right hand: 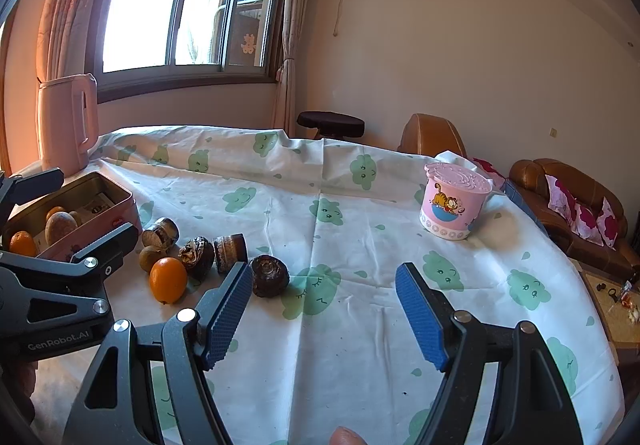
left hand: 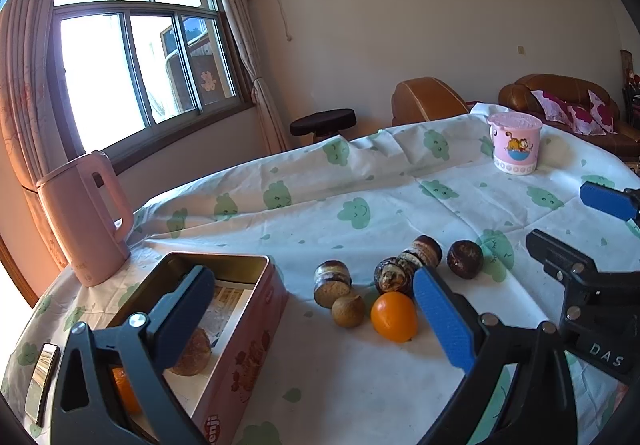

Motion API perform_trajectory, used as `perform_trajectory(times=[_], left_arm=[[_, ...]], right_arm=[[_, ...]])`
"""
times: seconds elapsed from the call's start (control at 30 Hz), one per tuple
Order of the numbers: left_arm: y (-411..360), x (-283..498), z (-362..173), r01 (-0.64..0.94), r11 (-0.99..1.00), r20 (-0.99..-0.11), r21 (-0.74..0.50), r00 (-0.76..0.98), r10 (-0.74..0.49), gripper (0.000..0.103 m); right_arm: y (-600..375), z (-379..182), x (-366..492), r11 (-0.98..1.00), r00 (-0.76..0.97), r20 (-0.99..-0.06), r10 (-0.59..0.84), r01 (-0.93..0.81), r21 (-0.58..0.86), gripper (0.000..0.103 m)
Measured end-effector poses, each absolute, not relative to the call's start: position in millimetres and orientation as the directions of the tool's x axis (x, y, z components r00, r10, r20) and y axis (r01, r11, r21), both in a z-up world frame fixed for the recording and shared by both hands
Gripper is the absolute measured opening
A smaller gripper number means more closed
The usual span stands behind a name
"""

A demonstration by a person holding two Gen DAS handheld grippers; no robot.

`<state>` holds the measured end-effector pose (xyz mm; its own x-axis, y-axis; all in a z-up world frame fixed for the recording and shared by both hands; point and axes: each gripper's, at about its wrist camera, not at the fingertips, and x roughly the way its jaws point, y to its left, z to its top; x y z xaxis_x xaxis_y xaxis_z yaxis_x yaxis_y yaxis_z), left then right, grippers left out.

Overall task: Organize fruits
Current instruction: 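Move both grippers back toward the remaining fruits and jars, then grasp the small orange with the left gripper while the right grasps the dark brown round fruit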

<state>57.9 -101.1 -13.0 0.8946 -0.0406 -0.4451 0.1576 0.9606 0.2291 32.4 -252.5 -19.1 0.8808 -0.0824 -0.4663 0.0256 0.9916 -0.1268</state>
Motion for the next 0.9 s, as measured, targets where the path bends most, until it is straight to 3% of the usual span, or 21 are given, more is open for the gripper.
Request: perform_trajectory(times=[0.13,0.4,0.53,0.67,0.83,0.9], left_arm=[[-101.9,63.8,-18.6,0.175,0.958,-0.467,0.227,0.883,-0.050,0.102],[-78.0,77.3,-25.7,0.203,0.958,-0.540,0.203,0.839,-0.064,0.083],[-69.5,75.1,-28.1,0.245,0.951,-0.566,0.186,0.818,-0.100,0.081],[-79.5,75.2,-31.2,0.310,0.940,-0.610,0.144,0.776,-0.163,0.070],[-107.4,79.9,-39.1,0.361,0.923,-0.642,0.136,0.741,-0.195,0.069],[-115.4,85.6,-44.3,0.369,0.920,-0.663,0.134,0.723,-0.194,0.057]], right_arm=[[-256.3,-22.6,36.5,0.991,0.875,-0.476,-0.089,0.031,-0.128,0.075],[-267.3,-25.2,41.5,0.993,0.860,-0.503,-0.091,0.042,-0.108,0.075],[-273.2,-26.7,45.6,0.995,0.851,-0.519,-0.084,0.043,-0.091,0.075],[-276.8,-28.8,50.9,0.998,0.840,-0.539,-0.054,0.027,-0.059,0.075],[-276.6,-31.4,59.4,0.999,0.826,-0.562,-0.026,0.005,-0.039,0.075],[-278.4,-32.1,61.8,1.000,0.822,-0.569,-0.020,0.003,-0.031,0.075]])
